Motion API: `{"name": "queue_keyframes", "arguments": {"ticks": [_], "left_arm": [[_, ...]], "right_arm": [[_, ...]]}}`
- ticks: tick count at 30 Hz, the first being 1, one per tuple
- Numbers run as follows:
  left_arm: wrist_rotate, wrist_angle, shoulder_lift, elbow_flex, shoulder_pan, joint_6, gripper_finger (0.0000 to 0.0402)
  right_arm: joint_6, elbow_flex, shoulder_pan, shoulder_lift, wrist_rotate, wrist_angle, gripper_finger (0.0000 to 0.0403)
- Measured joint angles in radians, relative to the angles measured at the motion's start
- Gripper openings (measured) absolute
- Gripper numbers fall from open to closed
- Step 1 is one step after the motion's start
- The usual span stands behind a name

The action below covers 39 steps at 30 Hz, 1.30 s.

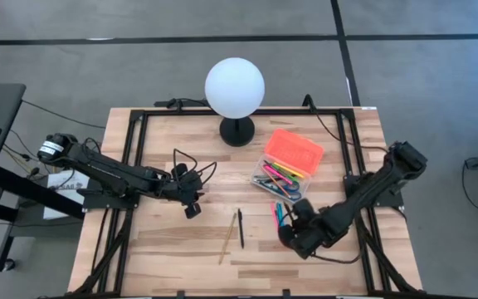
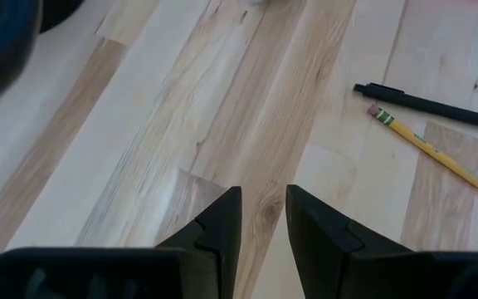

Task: Pick & place school supplies into a supply box
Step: Put the black pen into the orange supply box

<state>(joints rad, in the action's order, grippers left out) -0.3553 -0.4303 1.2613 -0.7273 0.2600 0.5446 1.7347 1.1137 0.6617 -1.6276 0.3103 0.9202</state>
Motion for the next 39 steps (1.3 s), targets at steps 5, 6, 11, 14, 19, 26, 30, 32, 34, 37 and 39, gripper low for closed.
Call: {"name": "queue_keyframes", "arguments": {"ticks": [5,6,11,14,19,26,30,32,34,37,39], "left_arm": [[-0.002,0.003,0.000,0.000,0.000,0.000,0.0089],[-0.008,0.003,0.000,0.000,0.000,0.001,0.0089],[-0.035,0.004,0.000,0.000,0.000,0.015,0.0089],[-0.039,0.005,0.000,0.000,0.000,0.016,0.0089],[-0.046,0.042,0.000,0.000,0.000,0.027,0.0089],[-0.066,0.075,0.000,0.000,0.000,0.089,0.0089],[-0.076,0.088,0.000,0.000,0.000,0.133,0.0089],[-0.076,0.087,0.000,0.000,0.000,0.155,0.0089],[-0.076,0.085,0.000,0.000,0.000,0.175,0.0089],[-0.076,0.085,0.000,0.000,0.000,0.201,0.0089],[-0.076,0.082,0.000,0.000,0.000,0.217,0.0089]], "right_arm": [[-0.073,0.000,-0.006,0.066,0.056,0.012,0.0007],[-0.085,0.000,-0.011,0.075,0.064,0.020,0.0007],[-0.175,0.000,-0.057,0.107,0.086,0.093,0.0007],[-0.305,0.000,-0.115,0.109,0.089,0.133,0.0007],[-0.602,-0.005,-0.251,0.092,0.083,0.126,0.0008],[-0.927,-0.008,-0.442,0.037,0.044,0.092,0.0008],[-1.039,-0.008,-0.528,-0.009,-0.002,0.058,0.0009],[-1.078,-0.008,-0.558,-0.028,-0.023,0.048,0.0009],[-1.087,-0.008,-0.579,-0.048,-0.035,0.024,0.0011],[-1.088,-0.008,-0.598,-0.068,-0.048,0.012,0.0019],[-1.083,-0.008,-0.606,-0.080,-0.055,0.014,0.0027]]}}
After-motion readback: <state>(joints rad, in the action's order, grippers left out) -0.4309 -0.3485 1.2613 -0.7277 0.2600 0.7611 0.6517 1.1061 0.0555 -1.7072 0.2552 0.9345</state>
